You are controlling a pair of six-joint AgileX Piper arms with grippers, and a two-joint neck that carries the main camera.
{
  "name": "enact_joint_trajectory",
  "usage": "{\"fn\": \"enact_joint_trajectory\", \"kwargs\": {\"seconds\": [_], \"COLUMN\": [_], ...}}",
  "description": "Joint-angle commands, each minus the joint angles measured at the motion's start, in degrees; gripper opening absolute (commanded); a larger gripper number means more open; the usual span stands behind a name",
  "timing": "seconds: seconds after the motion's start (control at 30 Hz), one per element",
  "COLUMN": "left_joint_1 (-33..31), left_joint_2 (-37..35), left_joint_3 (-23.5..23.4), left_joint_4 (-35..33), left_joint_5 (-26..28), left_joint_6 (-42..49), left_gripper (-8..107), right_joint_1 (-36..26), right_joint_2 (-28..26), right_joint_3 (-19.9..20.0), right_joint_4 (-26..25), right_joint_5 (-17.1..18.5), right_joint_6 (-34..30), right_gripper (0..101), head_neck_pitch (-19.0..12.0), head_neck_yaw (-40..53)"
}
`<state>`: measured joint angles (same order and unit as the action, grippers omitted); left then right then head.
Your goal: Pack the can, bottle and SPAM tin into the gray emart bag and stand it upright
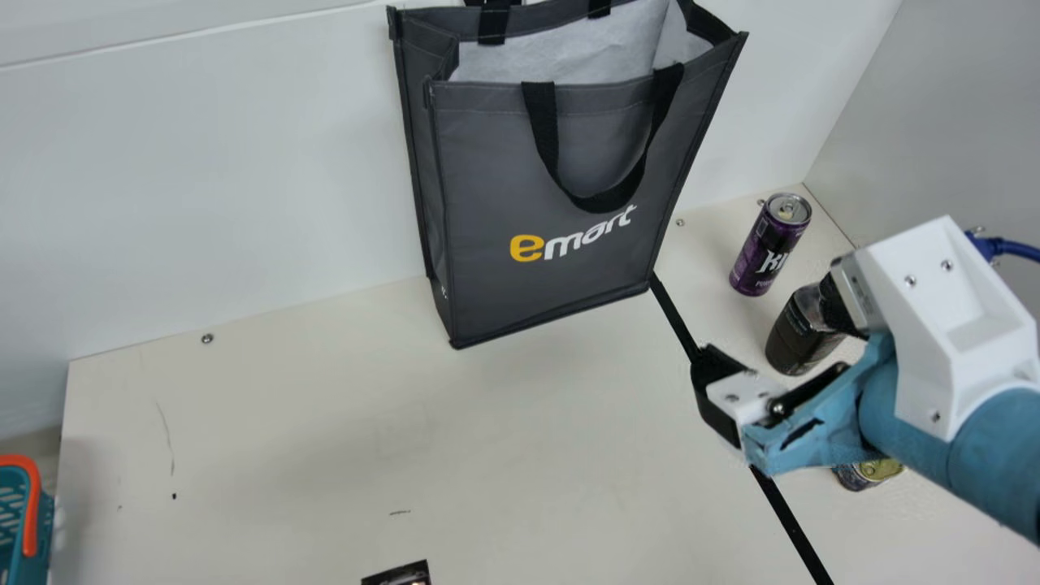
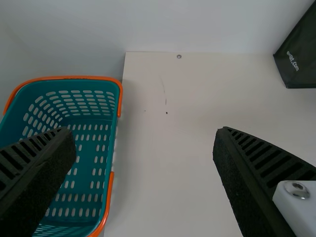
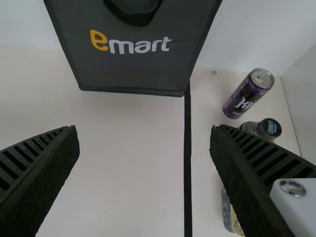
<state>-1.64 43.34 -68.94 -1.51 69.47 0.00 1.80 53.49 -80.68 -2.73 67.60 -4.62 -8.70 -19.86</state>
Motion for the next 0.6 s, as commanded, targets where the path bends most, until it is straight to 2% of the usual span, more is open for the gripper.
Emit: {"fn": "enact_joint_trajectory", "kwargs": {"seconds": [0.0, 0.57], "left_joint_1": [0.0, 0.0], "left_joint_2": [0.0, 0.0], "left_joint_3": [0.0, 0.0], "left_joint_4": [0.0, 0.0], "left_joint_5": [0.0, 0.0], "left_joint_6": [0.0, 0.0], "left_gripper": [90, 90], "right_joint_1": [-0.4, -5.7], "right_joint_2": [1.1, 11.0], "right_joint_3": [-1.7, -16.5], "right_joint_4": [0.1, 3.9], "right_joint_5": [0.3, 2.3], "right_joint_6": [-0.9, -12.9], "right_gripper": [95, 95], "head_neck_pitch": [-1.3, -1.3], "head_neck_yaw": [-0.1, -0.1]}}
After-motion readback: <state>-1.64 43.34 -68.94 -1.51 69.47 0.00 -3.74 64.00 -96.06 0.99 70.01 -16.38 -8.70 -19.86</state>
